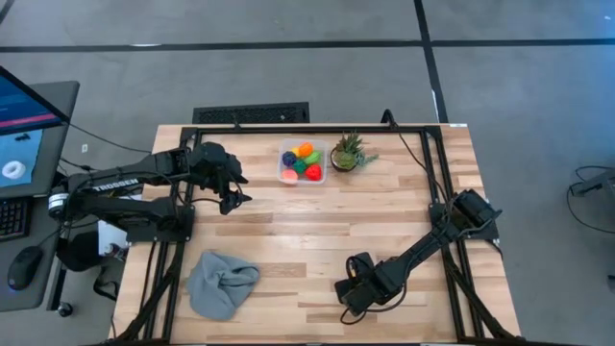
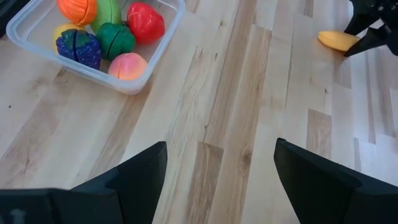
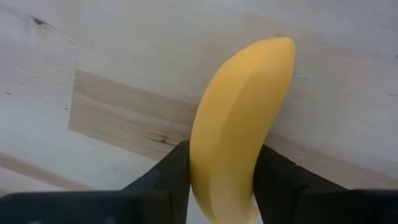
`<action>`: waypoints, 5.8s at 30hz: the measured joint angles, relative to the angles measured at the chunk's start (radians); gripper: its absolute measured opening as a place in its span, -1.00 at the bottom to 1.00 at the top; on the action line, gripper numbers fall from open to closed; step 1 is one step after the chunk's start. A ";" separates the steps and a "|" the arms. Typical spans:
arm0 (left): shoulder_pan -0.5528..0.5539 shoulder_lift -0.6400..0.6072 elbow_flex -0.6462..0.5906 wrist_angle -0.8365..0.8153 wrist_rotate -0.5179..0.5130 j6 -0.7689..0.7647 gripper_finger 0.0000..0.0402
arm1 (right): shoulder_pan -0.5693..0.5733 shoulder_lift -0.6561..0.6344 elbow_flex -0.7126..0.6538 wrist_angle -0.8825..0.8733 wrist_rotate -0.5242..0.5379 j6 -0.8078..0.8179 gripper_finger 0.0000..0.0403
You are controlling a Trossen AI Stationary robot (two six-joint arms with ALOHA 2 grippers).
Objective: Pick and placing Produce into tupperware
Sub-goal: Put the yellow banana into the transparent container
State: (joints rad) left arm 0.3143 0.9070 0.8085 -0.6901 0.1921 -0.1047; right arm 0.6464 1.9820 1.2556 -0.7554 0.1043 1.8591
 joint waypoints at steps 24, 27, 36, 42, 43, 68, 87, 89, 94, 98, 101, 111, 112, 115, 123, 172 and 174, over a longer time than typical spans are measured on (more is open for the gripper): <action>0.000 0.000 0.000 0.000 -0.015 0.000 0.42 | -0.001 0.000 0.000 0.005 0.009 -0.001 0.07; 0.000 0.000 0.000 0.001 -0.016 0.000 0.42 | -0.001 0.000 0.000 0.004 0.009 -0.002 0.00; 0.000 0.000 0.000 0.000 -0.016 0.001 0.42 | 0.000 -0.004 0.000 0.006 0.023 -0.011 -0.13; 0.000 0.000 0.000 0.000 -0.016 0.002 0.42 | -0.001 -0.006 0.000 0.016 0.028 -0.027 0.12; 0.000 0.000 0.000 0.001 -0.016 0.002 0.42 | -0.001 -0.006 0.000 0.017 0.029 -0.027 0.14; 0.000 0.000 0.000 0.000 -0.016 0.002 0.42 | -0.001 -0.006 0.000 0.009 0.030 -0.027 -0.11; 0.000 0.000 0.000 0.000 -0.016 0.001 0.42 | -0.002 -0.006 0.000 0.007 0.031 -0.027 -0.11; 0.000 0.000 0.000 0.000 -0.016 0.001 0.42 | -0.002 -0.006 0.000 0.007 0.031 -0.027 -0.10; 0.000 0.000 0.000 0.000 -0.016 0.001 0.42 | -0.002 -0.006 0.000 0.007 0.031 -0.027 -0.13; 0.000 0.000 0.000 0.000 -0.016 0.001 0.42 | -0.005 -0.013 -0.001 0.006 0.030 -0.027 -0.13; 0.000 0.000 0.000 0.000 -0.016 0.001 0.42 | -0.008 -0.021 -0.002 0.003 0.032 -0.028 -0.11; 0.000 0.000 0.000 0.000 -0.016 0.000 0.42 | -0.022 -0.025 -0.003 -0.001 0.046 -0.036 -0.14; 0.000 0.000 0.000 0.000 -0.016 0.000 0.42 | -0.022 -0.025 -0.003 0.001 0.046 -0.036 -0.14; 0.000 0.000 0.000 0.001 -0.016 0.000 0.42 | -0.025 -0.029 -0.003 0.001 0.043 -0.036 -0.12; 0.000 0.000 0.000 0.000 -0.016 0.001 0.42 | -0.036 -0.052 0.000 0.007 0.080 -0.047 -0.14; 0.000 0.000 0.000 0.000 -0.029 -0.031 0.42 | -0.540 -0.426 0.000 0.108 0.431 -0.980 -0.10; 0.000 0.000 0.000 -0.001 -0.029 -0.033 0.42 | -0.583 -0.426 0.000 0.127 0.415 -1.032 -0.09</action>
State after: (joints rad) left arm 0.3145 0.9070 0.8085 -0.6907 0.1635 -0.1381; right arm 0.0631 1.5555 1.2552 -0.6281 0.5193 0.8271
